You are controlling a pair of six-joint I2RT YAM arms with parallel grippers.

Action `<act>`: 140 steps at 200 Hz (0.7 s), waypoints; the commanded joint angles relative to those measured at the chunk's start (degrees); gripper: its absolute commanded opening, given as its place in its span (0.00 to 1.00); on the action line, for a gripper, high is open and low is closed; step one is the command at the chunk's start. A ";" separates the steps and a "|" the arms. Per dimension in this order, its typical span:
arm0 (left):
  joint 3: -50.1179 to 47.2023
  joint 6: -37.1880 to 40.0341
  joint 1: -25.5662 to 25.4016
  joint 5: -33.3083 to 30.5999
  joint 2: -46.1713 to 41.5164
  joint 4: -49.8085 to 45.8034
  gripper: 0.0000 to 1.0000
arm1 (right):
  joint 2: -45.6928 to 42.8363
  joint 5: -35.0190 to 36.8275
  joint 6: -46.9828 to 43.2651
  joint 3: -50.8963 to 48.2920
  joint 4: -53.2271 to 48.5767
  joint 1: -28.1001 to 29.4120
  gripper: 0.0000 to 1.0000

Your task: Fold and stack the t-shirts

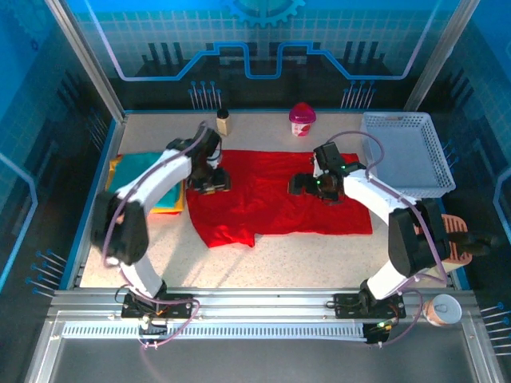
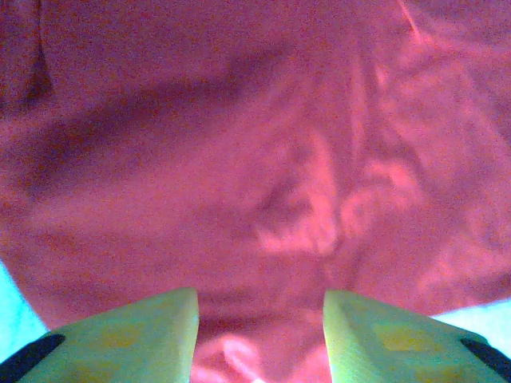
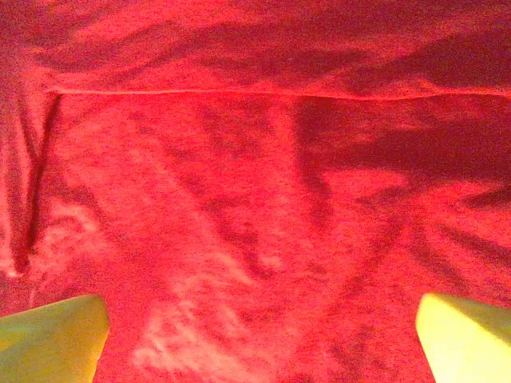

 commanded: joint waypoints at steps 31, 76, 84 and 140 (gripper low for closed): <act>-28.16 -13.27 -3.73 0.06 -17.22 4.81 0.46 | -3.81 -1.33 -0.97 -5.21 2.57 3.53 1.00; -39.22 -24.06 -9.69 0.35 -23.48 10.95 0.46 | -4.10 0.19 0.21 -5.90 3.06 3.61 1.00; -39.79 -24.51 -9.73 0.09 -23.10 12.00 0.46 | -4.03 0.10 0.47 -6.00 3.20 3.61 1.00; -38.11 -23.35 -9.72 -3.26 -17.32 15.30 0.43 | -4.67 -0.04 0.70 -5.94 2.46 3.55 1.00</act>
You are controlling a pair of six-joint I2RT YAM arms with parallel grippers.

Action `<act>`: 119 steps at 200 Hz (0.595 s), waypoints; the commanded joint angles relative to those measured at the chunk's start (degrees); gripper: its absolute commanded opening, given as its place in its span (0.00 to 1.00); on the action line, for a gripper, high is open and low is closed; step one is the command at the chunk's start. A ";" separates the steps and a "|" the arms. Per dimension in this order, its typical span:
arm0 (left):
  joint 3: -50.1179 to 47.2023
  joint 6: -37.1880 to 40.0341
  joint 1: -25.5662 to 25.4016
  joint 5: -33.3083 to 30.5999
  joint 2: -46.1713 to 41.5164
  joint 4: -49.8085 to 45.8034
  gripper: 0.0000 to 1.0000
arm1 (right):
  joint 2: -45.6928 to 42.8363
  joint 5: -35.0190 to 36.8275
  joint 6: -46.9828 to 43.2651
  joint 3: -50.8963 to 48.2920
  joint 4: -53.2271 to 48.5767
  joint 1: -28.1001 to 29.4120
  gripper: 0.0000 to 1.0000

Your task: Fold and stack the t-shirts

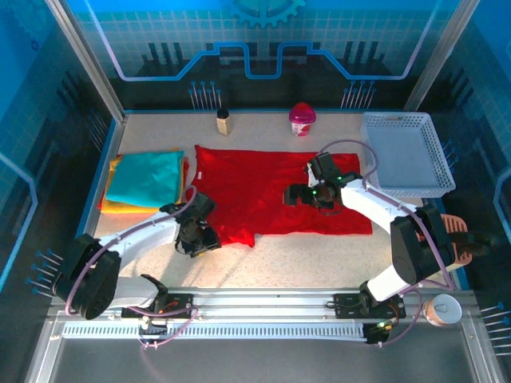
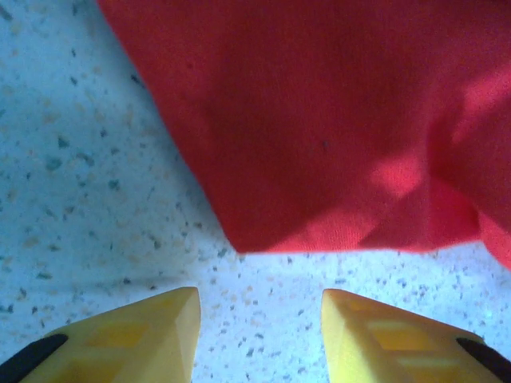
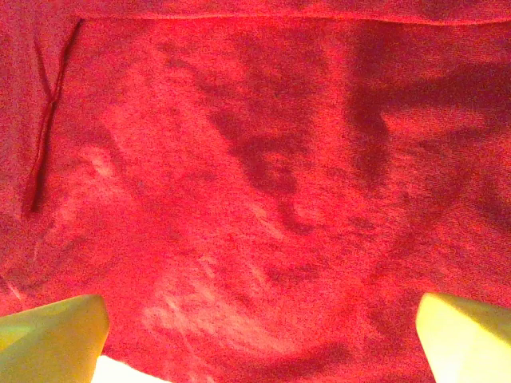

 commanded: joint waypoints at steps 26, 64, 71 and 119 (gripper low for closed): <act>2.76 0.30 -0.30 -2.67 4.60 2.77 0.35 | -2.01 0.50 0.88 -0.56 -0.49 0.39 1.00; 6.01 1.57 -0.31 -4.41 5.07 1.12 0.17 | -1.14 -0.36 1.13 -0.06 -0.57 0.40 1.00; 7.00 1.96 -0.30 -4.62 5.24 0.38 0.12 | -0.90 -0.64 1.26 0.00 -0.27 0.40 1.00; 14.54 5.05 -0.32 -5.15 5.64 -6.56 0.00 | 0.11 -1.27 1.49 0.27 -0.12 0.42 0.99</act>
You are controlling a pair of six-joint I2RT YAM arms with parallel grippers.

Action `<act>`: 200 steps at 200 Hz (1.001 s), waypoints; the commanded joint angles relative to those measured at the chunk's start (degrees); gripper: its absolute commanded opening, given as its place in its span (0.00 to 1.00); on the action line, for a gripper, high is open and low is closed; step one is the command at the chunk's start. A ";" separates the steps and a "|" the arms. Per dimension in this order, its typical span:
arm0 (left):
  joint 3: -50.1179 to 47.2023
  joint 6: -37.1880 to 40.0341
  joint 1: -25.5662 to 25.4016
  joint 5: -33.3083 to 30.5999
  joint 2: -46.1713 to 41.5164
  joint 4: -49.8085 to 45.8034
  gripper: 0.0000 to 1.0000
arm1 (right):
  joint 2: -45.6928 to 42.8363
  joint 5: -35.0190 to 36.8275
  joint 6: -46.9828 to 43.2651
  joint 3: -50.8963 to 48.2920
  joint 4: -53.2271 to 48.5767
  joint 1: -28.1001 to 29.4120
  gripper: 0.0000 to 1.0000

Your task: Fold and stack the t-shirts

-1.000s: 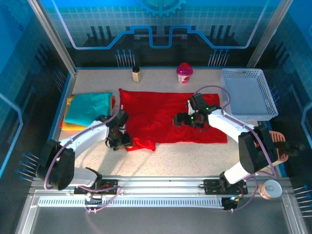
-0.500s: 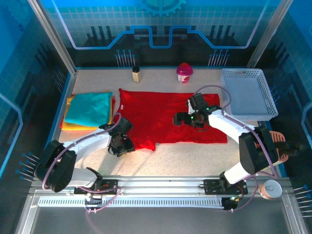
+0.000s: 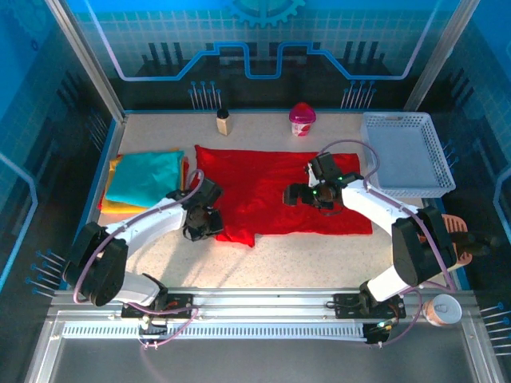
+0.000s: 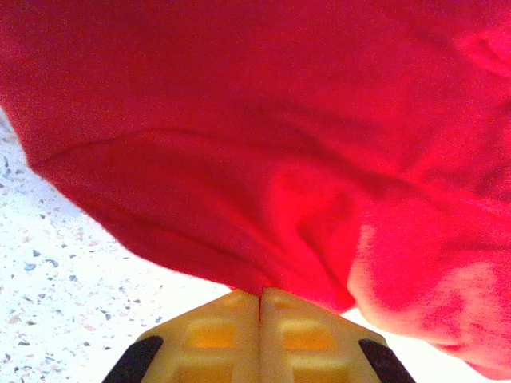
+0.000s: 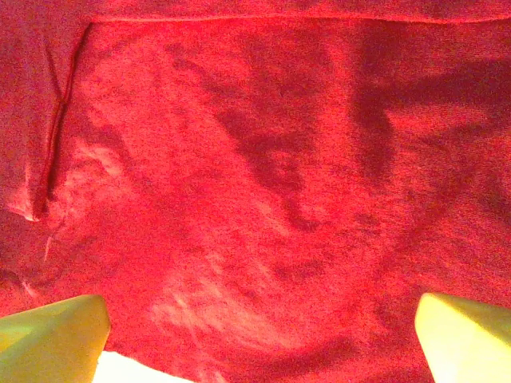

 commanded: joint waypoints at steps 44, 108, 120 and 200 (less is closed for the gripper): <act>12.63 7.24 0.48 0.10 3.49 -8.95 0.00 | 0.91 -0.46 0.72 0.60 -0.38 0.42 0.98; 31.53 13.90 4.95 2.57 18.82 -9.88 0.00 | -0.05 0.20 1.07 0.28 -1.19 0.31 0.97; 35.94 14.80 5.33 3.06 23.27 -10.26 0.00 | -0.36 0.16 1.16 0.23 -1.42 0.22 0.97; 39.95 16.64 7.56 5.33 27.19 -8.94 0.35 | -1.55 0.15 1.28 -0.70 -1.68 0.25 0.97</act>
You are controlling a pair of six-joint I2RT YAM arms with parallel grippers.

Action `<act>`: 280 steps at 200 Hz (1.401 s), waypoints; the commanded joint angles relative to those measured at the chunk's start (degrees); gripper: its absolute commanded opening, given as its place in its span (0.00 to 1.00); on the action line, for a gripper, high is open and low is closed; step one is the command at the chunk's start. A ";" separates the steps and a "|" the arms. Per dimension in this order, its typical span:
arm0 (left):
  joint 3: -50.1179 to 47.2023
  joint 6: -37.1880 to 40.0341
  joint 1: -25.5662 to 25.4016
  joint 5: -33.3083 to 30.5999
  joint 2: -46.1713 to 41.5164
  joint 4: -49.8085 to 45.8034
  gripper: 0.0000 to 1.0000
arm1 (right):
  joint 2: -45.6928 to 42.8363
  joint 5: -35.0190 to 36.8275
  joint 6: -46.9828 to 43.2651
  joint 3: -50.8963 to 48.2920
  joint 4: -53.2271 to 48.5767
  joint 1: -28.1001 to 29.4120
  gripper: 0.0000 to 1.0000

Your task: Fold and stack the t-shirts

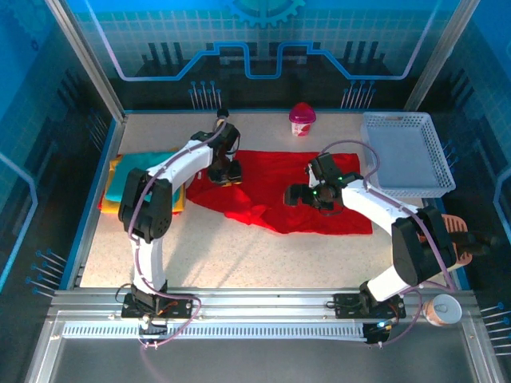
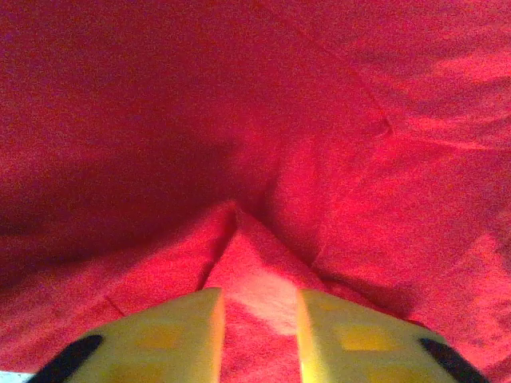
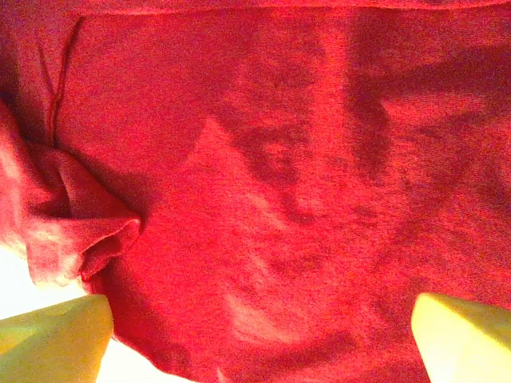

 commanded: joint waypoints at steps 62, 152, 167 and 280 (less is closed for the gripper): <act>-29.91 -4.05 0.29 5.62 -19.87 13.17 0.31 | 0.12 -0.84 1.00 -0.03 -0.01 0.02 0.97; -35.87 -2.85 0.28 6.27 -15.96 23.79 0.24 | 0.24 -0.87 0.46 0.93 -1.19 0.06 0.97; -35.52 -2.87 0.21 6.41 -15.64 23.87 0.24 | 0.15 -0.85 0.47 0.87 -1.31 0.07 0.96; -33.57 -2.75 0.28 5.07 -13.41 23.24 0.21 | 0.76 -1.33 0.36 1.43 -1.41 0.08 0.96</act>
